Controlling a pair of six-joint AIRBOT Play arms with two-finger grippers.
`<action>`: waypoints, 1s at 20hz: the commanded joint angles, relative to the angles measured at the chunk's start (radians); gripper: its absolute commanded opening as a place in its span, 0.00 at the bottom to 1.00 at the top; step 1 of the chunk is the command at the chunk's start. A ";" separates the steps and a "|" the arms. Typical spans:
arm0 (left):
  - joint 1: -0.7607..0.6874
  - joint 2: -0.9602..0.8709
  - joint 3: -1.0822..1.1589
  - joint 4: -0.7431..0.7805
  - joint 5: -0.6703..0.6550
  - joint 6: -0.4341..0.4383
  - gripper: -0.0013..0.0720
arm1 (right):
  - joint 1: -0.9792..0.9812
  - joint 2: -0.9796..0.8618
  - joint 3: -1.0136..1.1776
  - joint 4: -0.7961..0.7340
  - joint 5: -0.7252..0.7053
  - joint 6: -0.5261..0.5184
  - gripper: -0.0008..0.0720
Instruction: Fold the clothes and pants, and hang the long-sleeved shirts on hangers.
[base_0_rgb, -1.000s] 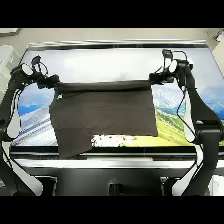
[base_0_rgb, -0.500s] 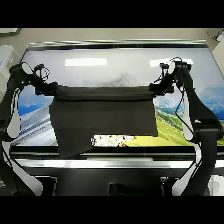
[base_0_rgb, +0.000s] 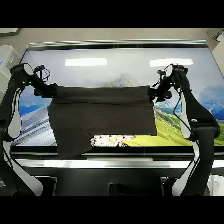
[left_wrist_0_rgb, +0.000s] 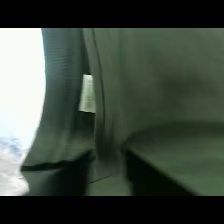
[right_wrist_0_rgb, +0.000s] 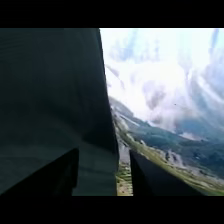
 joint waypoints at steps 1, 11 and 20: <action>0.000 0.002 0.005 -0.002 0.005 -0.001 0.64 | 0.001 0.005 0.000 0.010 0.030 0.018 0.55; 0.170 0.406 -0.224 0.110 -0.112 -0.139 0.86 | -0.207 0.174 -0.024 0.501 0.063 -0.236 0.78; 0.464 0.862 -1.176 -0.415 0.097 0.320 0.86 | -0.317 0.218 -0.245 0.718 0.171 -0.356 0.73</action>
